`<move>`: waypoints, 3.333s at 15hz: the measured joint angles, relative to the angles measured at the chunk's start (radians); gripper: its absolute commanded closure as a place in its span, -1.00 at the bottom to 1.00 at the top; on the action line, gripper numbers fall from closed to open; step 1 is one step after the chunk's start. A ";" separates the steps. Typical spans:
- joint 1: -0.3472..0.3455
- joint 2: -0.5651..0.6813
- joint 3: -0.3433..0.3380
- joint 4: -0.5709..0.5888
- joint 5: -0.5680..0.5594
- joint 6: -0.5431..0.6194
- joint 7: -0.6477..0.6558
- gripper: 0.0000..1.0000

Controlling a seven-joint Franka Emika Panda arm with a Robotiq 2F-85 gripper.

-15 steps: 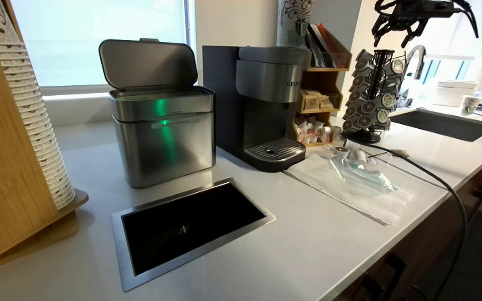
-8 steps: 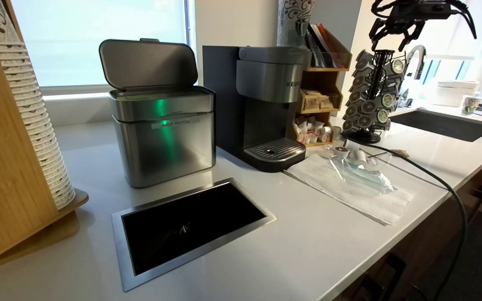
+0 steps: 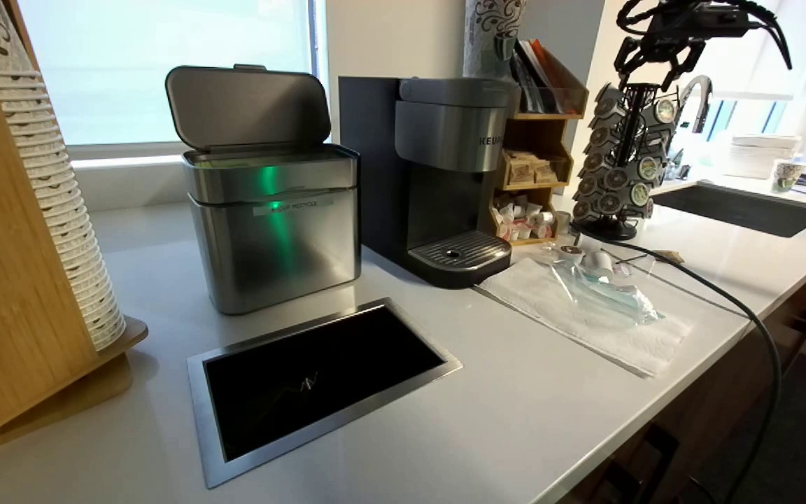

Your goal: Move the object to the right

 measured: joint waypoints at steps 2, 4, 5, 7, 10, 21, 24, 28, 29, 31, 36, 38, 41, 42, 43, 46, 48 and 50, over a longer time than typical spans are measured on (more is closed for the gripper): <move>0.001 0.001 0.000 0.005 0.000 0.003 0.000 -0.10; 0.001 0.001 -0.001 0.006 -0.004 0.014 0.000 0.02; 0.001 0.002 -0.002 0.006 -0.005 0.018 0.000 0.02; 0.002 0.003 -0.001 0.006 -0.007 0.021 0.000 0.02; 0.002 0.005 -0.001 0.006 -0.008 0.030 0.000 0.02; -0.003 0.066 -0.027 0.016 -0.012 0.237 0.021 0.02; -0.002 0.078 -0.038 0.016 -0.018 0.273 0.038 0.02; -0.002 0.097 -0.054 0.019 -0.032 0.343 0.063 0.02; -0.001 0.102 -0.059 0.021 -0.033 0.355 0.074 0.02; -0.001 0.113 -0.068 0.030 -0.033 0.361 0.094 0.02; 0.008 0.142 -0.103 0.050 -0.045 0.366 0.161 0.02; 0.018 0.145 -0.133 0.057 -0.060 0.367 0.201 0.02; 0.049 0.135 -0.198 0.057 -0.107 0.370 0.257 0.02; 0.063 0.128 -0.223 0.053 -0.128 0.370 0.277 0.02; 0.080 0.118 -0.250 0.043 -0.148 0.370 0.298 0.02; 0.133 0.076 -0.329 -0.009 -0.203 0.370 0.370 0.02; 0.169 0.039 -0.373 -0.064 -0.230 0.370 0.412 0.02; 0.210 -0.003 -0.413 -0.130 -0.264 0.370 0.454 0.02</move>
